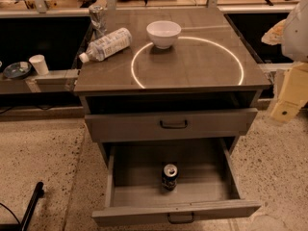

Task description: Pick pepsi can from middle drawer and place on counter

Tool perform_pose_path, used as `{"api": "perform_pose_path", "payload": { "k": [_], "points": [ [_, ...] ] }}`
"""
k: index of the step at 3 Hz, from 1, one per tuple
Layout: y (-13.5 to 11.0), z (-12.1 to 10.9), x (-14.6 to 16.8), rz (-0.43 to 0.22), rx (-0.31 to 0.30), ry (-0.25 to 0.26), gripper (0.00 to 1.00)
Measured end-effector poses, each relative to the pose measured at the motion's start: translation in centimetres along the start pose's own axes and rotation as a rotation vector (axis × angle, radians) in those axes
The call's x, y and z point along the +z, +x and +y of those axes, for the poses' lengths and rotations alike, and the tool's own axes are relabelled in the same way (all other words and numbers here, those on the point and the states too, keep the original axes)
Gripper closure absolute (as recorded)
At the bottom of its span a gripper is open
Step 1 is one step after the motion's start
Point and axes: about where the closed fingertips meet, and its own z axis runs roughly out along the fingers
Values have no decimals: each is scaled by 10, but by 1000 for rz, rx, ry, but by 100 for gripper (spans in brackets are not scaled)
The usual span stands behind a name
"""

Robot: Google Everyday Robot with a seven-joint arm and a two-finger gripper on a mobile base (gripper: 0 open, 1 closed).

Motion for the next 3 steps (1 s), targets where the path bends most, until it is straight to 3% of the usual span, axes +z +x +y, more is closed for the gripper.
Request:
{"api": "perform_pose_path", "payload": {
  "k": [1,2,3],
  "points": [
    [0,0,0,0,0,0,0],
    [-11,3,38,-91,1,-65,0],
    [-48,46,91,-285,-1,-131,0]
  ]
}}
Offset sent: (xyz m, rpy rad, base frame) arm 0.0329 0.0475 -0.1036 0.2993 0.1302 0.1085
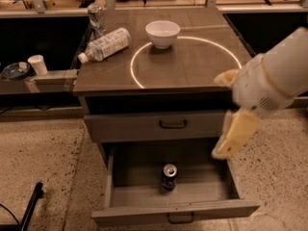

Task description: Pick pepsi can from middle drawer and place on counter

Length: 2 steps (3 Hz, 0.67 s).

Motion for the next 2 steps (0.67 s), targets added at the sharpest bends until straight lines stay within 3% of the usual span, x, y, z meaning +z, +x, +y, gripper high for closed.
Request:
{"api": "perform_pose_path", "payload": {
  "k": [1,2],
  "points": [
    [9,45,97,-82,-11,-49,0],
    [5,47,95,-96,-20,-39,0]
  ]
}}
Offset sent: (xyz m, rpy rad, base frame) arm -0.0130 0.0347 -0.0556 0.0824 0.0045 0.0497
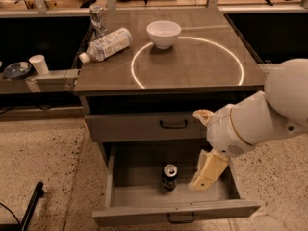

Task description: Pick pepsi can from middle drawer and place on counter

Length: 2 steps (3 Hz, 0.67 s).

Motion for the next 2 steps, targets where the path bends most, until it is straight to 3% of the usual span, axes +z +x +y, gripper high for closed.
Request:
{"api": "perform_pose_path", "payload": {
  "k": [1,2],
  "points": [
    [25,-8,40,-28,80,-1,0],
    [64,-10,100,-44,158,-35,0]
  ]
}}
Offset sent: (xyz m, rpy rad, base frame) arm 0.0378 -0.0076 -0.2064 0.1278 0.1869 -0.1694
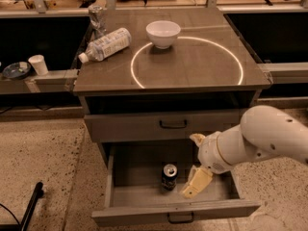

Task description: Pick pepsi can from middle drawer and place on counter

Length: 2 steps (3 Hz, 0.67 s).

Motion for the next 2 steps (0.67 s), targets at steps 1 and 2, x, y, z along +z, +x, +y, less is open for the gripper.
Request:
{"api": "perform_pose_path", "payload": {
  "k": [1,2],
  "points": [
    [37,-2,49,-3,19,-17,0],
    [54,-13,91,-36,-18,2,0]
  ]
}}
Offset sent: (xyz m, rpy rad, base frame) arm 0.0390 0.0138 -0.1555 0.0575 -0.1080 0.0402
